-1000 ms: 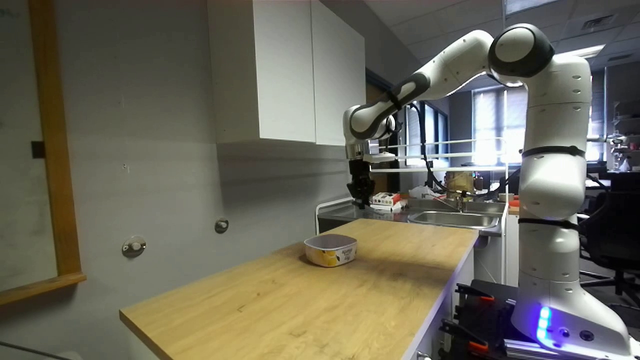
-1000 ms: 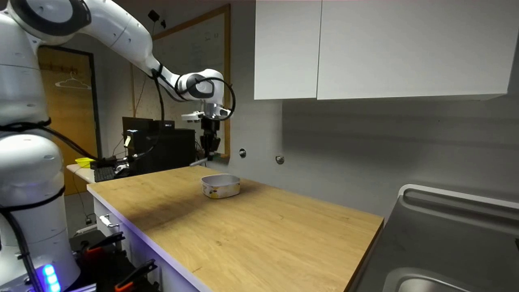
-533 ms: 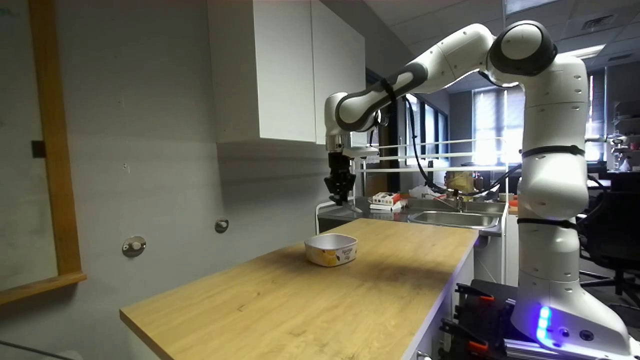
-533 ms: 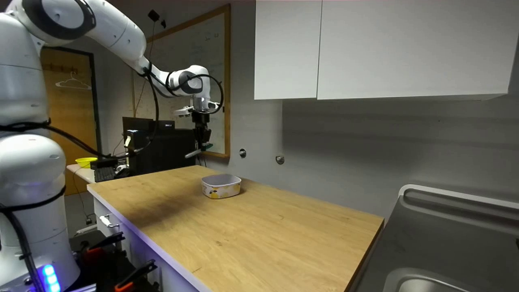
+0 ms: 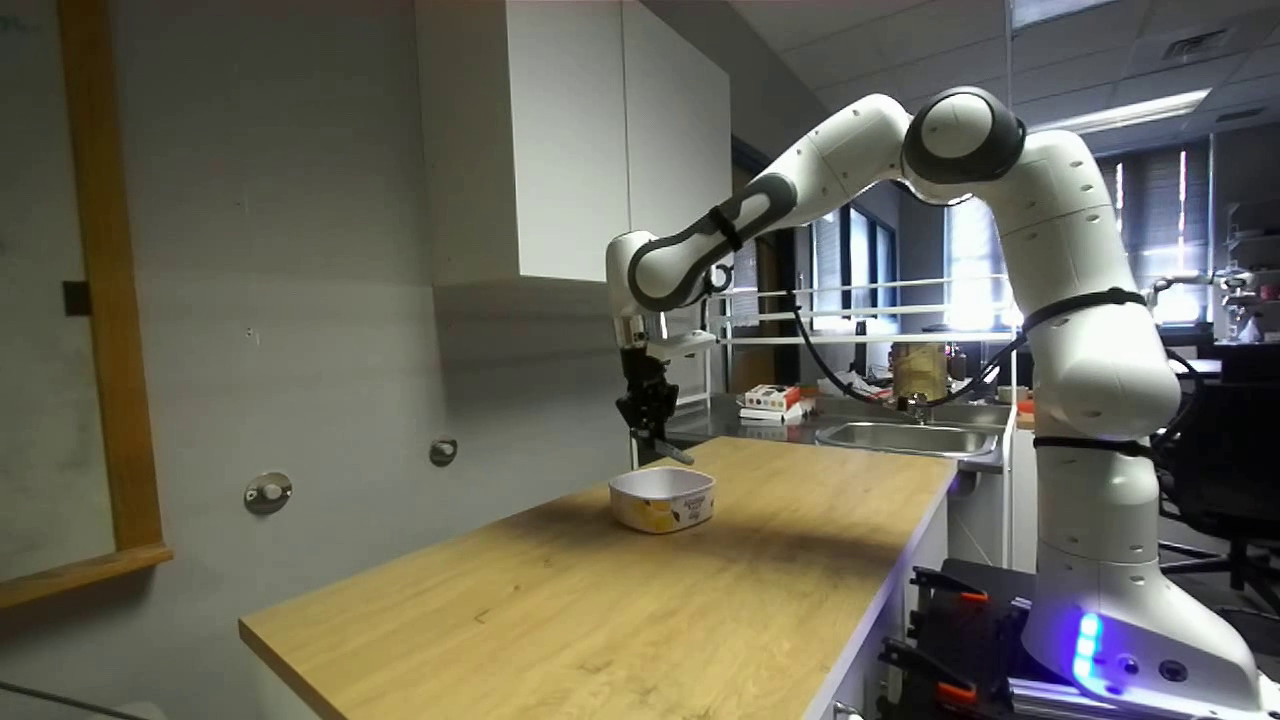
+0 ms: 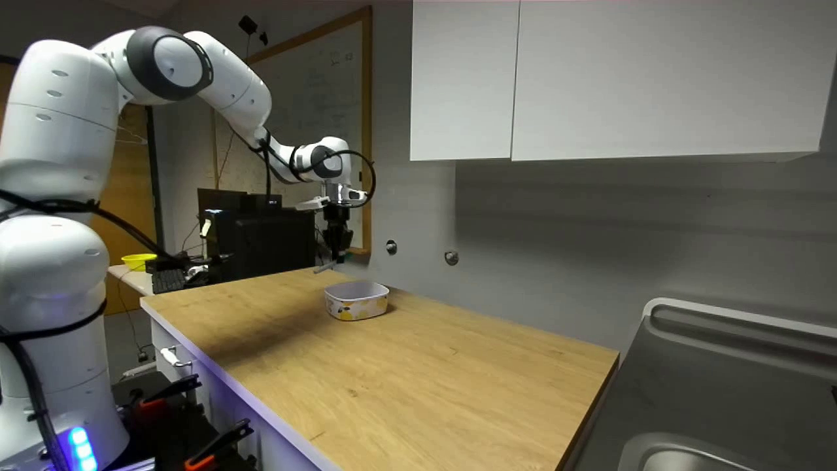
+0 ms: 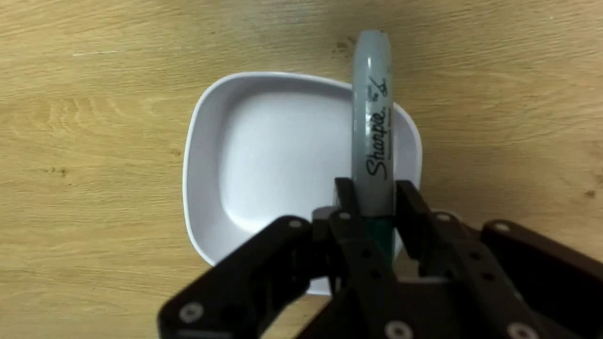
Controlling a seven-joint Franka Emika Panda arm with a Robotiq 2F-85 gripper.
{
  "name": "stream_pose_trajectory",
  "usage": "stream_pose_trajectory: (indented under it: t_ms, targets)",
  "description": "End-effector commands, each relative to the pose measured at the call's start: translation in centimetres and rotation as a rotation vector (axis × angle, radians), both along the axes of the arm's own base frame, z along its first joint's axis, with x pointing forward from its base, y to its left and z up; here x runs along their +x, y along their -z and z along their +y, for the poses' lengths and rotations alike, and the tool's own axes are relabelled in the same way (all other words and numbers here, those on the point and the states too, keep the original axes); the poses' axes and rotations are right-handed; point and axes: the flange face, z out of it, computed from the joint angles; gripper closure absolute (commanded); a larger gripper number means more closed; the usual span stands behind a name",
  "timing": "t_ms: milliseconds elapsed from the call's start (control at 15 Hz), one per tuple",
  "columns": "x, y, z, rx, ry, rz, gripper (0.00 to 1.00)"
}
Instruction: Put the marker into the container.
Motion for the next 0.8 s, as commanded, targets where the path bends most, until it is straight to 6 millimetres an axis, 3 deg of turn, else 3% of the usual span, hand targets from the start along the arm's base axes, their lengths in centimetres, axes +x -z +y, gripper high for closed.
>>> stream_pose_trajectory:
  t_ms: [0, 333, 667, 733]
  targets:
    - [3.5, 1.4, -0.6, -0.035, 0.008, 0.011, 0.92]
    - [6.0, 3.0, -3.1, -0.036, 0.033, 0.012, 0.92]
    - [6.5, 5.0, -5.2, -0.032, 0.066, 0.035, 0.91]
    - [6.4, 5.2, -5.4, -0.035, 0.071, 0.046, 0.49]
